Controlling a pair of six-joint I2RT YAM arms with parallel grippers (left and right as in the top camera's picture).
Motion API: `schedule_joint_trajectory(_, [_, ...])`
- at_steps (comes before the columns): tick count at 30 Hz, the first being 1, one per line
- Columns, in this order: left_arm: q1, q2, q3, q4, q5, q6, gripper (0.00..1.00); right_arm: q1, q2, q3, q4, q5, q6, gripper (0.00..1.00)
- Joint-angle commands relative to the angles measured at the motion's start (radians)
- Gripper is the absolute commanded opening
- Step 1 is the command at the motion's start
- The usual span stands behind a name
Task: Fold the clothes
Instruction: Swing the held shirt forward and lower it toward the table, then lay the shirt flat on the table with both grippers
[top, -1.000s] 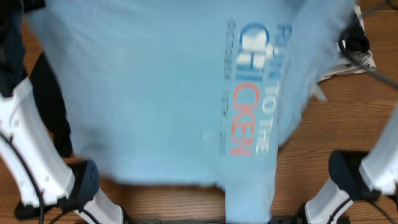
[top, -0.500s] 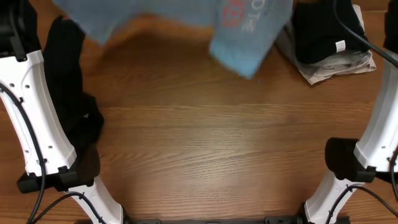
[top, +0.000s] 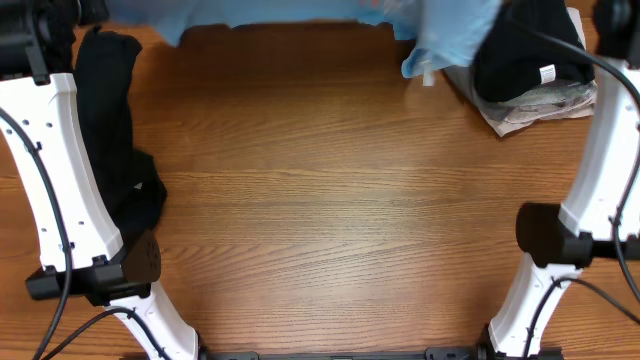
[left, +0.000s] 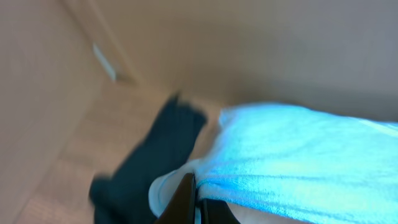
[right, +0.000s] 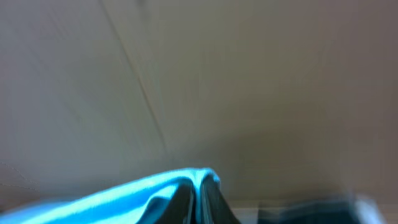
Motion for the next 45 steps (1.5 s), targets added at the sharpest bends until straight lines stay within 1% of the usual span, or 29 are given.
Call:
schedule_joint_trajectory(1, [0.016,0.042,-0.016,-0.085,-0.048,0.023,0.04,-0.010,0.010,0.008,-0.063,-0.008,-0.003,0.04])
schedule_joint_trajectory(3, [0.016,0.052,-0.017,-0.145,-0.048,0.023,0.04,-0.010,0.005,0.010,-0.118,-0.008,-0.003,0.04])
schedule_joint_trajectory(8, [0.013,0.037,-0.017,-0.236,-0.023,0.023,0.04,-0.011,-0.024,0.010,-0.287,-0.008,0.001,0.04])
schedule_joint_trajectory(14, [0.012,0.019,-0.017,-0.393,0.012,-0.012,0.04,-0.011,-0.074,0.010,-0.472,-0.039,0.004,0.04])
schedule_joint_trajectory(17, [0.014,0.011,-0.031,-0.392,0.122,-0.011,0.04,-0.011,-0.098,0.010,-0.566,-0.042,0.005,0.04])
schedule_joint_trajectory(20, [0.013,-0.011,-0.047,-0.392,0.190,-0.011,0.04,-0.011,-0.122,0.009,-0.626,-0.041,0.009,0.04])
schedule_joint_trajectory(23, [0.005,-0.065,-0.116,-0.392,0.181,-0.015,0.04,-0.011,-0.164,-0.008,-0.626,-0.041,0.027,0.04])
schedule_joint_trajectory(25, [0.004,-0.119,-0.198,-0.392,0.148,-0.021,0.04,-0.011,-0.203,-0.046,-0.625,-0.041,0.038,0.04])
schedule_joint_trajectory(28, [0.011,-0.222,-0.356,-0.392,0.090,-0.054,0.04,-0.011,-0.287,-0.191,-0.625,-0.021,0.049,0.04])
schedule_joint_trajectory(33, [0.031,-0.361,-0.571,-0.388,0.072,-0.076,0.04,-0.011,-0.468,-0.575,-0.624,0.083,0.108,0.04])
schedule_joint_trajectory(39, [0.027,-0.457,-0.766,-0.381,0.073,-0.096,0.04,-0.011,-0.681,-0.980,-0.573,0.130,0.145,0.04])
schedule_joint_trajectory(42, [0.027,-0.494,-0.871,-0.373,0.071,-0.106,0.04,-0.016,-0.795,-1.181,-0.533,0.146,0.187,0.04])
schedule_joint_trajectory(45, [0.027,-0.541,-0.968,-0.338,0.035,-0.127,0.04,-0.032,-0.871,-1.324,-0.495,0.151,0.232,0.04])
